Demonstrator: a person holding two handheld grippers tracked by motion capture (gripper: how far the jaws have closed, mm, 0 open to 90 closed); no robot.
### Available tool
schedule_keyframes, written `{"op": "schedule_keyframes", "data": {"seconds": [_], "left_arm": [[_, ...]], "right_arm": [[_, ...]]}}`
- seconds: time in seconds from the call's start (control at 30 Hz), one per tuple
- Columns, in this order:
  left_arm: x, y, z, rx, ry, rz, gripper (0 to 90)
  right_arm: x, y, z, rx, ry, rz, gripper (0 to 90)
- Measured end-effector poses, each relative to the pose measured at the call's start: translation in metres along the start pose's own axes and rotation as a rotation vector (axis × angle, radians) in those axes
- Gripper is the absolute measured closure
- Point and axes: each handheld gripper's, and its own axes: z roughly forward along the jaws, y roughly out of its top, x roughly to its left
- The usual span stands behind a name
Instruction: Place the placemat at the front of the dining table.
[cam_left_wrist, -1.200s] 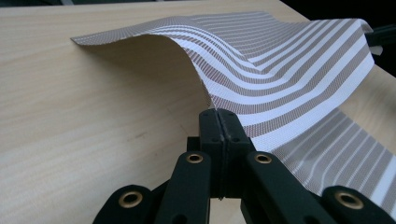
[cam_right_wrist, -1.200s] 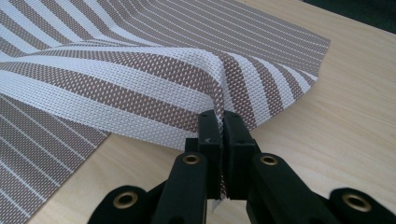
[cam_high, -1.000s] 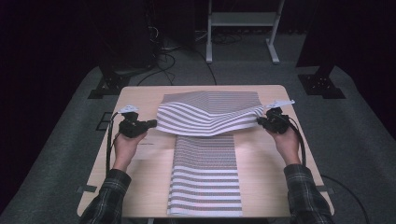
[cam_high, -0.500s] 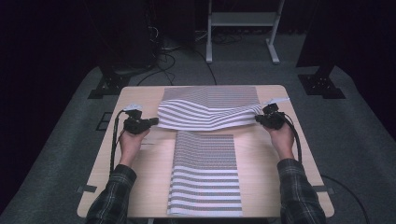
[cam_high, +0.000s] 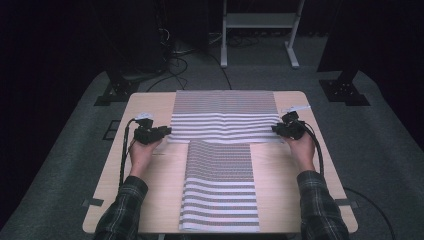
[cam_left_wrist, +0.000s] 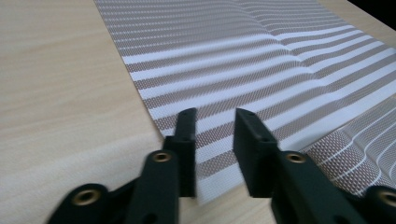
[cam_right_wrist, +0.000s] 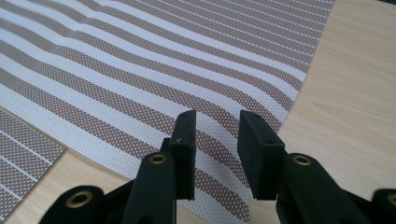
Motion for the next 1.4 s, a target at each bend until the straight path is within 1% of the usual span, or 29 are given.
{"op": "schedule_keyframes", "data": {"seconds": [0.03, 0.1, 0.13, 0.2, 0.23, 0.33, 0.43, 0.47, 0.53, 0.57, 0.63, 0.67, 0.73, 0.77, 0.87, 0.9, 1.0, 1.03, 1.13, 1.17, 1.27, 1.3, 1.4], "left_arm": [[-0.001, 0.001, -0.001, -0.005, 0.004, 0.006, 65.2], [-0.003, 0.002, -0.003, -0.01, 0.013, 0.019, 63.8], [-0.004, 0.002, -0.003, -0.008, 0.014, 0.03, 64.9], [-0.007, 0.002, -0.003, 0.007, 0.011, 0.046, 71.0], [-0.008, 0.002, -0.002, 0.015, 0.006, 0.053, 75.0], [-0.011, -0.001, 0.003, 0.042, 0.016, 0.075, 76.4], [-0.013, -0.004, 0.008, 0.052, 0.018, 0.076, 76.3], [-0.013, -0.005, 0.009, 0.06, 0.022, 0.085, 76.2], [-0.013, -0.007, 0.012, 0.07, 0.029, 0.089, 76.2], [-0.013, -0.008, 0.013, 0.081, 0.035, 0.1, 75.7], [-0.013, -0.01, 0.016, 0.092, 0.042, 0.099, 74.3], [-0.013, -0.011, 0.018, 0.103, 0.05, 0.106, 74.3], [-0.013, -0.014, 0.021, 0.125, 0.061, 0.114, 73.9], [-0.013, -0.014, 0.021, 0.128, 0.064, 0.115, 73.3], [-0.014, -0.018, 0.026, 0.149, 0.085, 0.136, 71.2], [-0.014, -0.019, 0.026, 0.141, 0.085, 0.133, 70.2], [-0.015, -0.018, 0.026, 0.145, 0.103, 0.142, 65.7], [-0.015, -0.018, 0.026, 0.148, 0.104, 0.14, 62.5], [-0.014, -0.016, 0.022, 0.145, 0.109, 0.14, 56.8], [-0.014, -0.016, 0.021, 0.145, 0.108, 0.138, 54.3], [-0.013, -0.013, 0.013, 0.147, 0.088, 0.133, 44.2], [-0.013, -0.013, 0.011, 0.146, 0.083, 0.134, 40.4], [-0.014, -0.01, 0.001, 0.139, 0.07, 0.135, 33.9]], "right_arm": [[0.0, 0.0, -0.001, -0.004, 0.001, -0.003, 67.7], [0.001, 0.001, -0.003, -0.006, 0.003, -0.008, 74.0], [0.001, 0.0, -0.003, -0.004, 0.004, -0.009, 78.9], [0.001, -0.001, -0.003, 0.005, 0.004, -0.014, 87.8], [0.001, -0.001, -0.002, 0.013, 0.008, -0.011, 89.9], [0.002, -0.006, 0.0, 0.026, -0.005, -0.013, 90.0], [-0.001, -0.015, 0.006, 0.055, -0.01, -0.003, 90.0], [-0.002, -0.02, 0.009, 0.067, -0.013, 0.005, 90.0], [-0.004, -0.026, 0.012, 0.072, -0.008, 0.016, 90.0], [-0.005, -0.028, 0.012, 0.063, -0.007, 0.021, 90.0], [-0.006, -0.031, 0.011, 0.054, 0.001, 0.036, 90.0], [-0.006, -0.031, 0.011, 0.054, 0.001, 0.034, 90.0], [-0.004, -0.03, 0.011, 0.059, -0.01, 0.017, 90.0], [-0.003, -0.03, 0.011, 0.063, -0.018, 0.002, 90.0], [-0.003, -0.03, 0.011, 0.062, -0.022, 0.001, 90.0], [-0.003, -0.03, 0.011, 0.063, -0.02, 0.004, 89.9], [-0.002, -0.029, 0.01, 0.064, -0.018, 0.006, 84.0], [-0.001, -0.029, 0.008, 0.062, -0.015, 0.007, 81.7], [0.001, -0.027, 0.004, 0.038, -0.005, 0.008, 74.7], [0.002, -0.026, 0.002, 0.028, -0.001, 0.01, 72.5], [0.005, -0.022, -0.005, 0.004, 0.008, 0.005, 62.7], [0.006, -0.021, -0.008, -0.004, 0.018, 0.008, 59.8], [0.009, -0.018, -0.016, -0.017, 0.022, 0.003, 51.2]]}}
